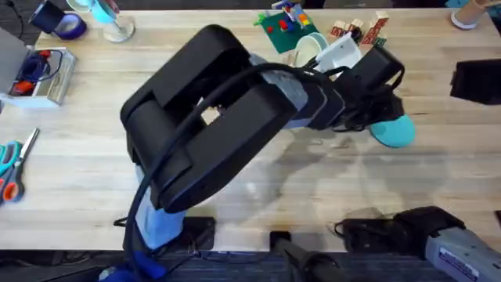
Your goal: Pick up the plates from the table one by one and place each into a slot on the dish rack.
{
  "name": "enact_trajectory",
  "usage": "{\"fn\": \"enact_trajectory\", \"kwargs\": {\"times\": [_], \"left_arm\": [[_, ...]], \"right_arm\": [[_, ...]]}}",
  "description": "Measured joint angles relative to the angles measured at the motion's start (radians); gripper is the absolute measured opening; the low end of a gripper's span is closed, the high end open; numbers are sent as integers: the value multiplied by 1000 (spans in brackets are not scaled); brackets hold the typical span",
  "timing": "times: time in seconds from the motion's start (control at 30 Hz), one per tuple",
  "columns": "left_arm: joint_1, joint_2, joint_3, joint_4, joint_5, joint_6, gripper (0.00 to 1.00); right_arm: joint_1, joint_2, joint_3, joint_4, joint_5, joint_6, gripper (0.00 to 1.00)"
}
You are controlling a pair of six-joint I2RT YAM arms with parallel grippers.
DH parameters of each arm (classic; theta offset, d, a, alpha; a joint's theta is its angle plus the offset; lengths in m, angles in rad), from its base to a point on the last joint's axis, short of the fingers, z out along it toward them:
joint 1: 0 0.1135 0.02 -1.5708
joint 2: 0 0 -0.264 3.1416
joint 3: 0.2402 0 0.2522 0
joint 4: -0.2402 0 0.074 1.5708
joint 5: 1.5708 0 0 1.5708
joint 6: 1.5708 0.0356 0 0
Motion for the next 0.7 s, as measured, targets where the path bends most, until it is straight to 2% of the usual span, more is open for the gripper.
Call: {"fn": "enact_trajectory", "kwargs": {"times": [0.13,0.43,0.47,0.5,0.7], "left_arm": [[0,0,0,-71,-25,-27,41],[0,0,-1,-41,-36,-45,40],[0,0,-1,-40,-34,-45,40],[0,5,-1,-19,10,-44,40],[0,58,-1,2,36,-44,40]], "right_arm": [[0,0,0,0,0,0,995],[0,0,0,0,0,0,995],[0,0,0,0,0,0,995],[0,0,0,0,0,0,993],[0,0,0,-1,0,0,992]]}}
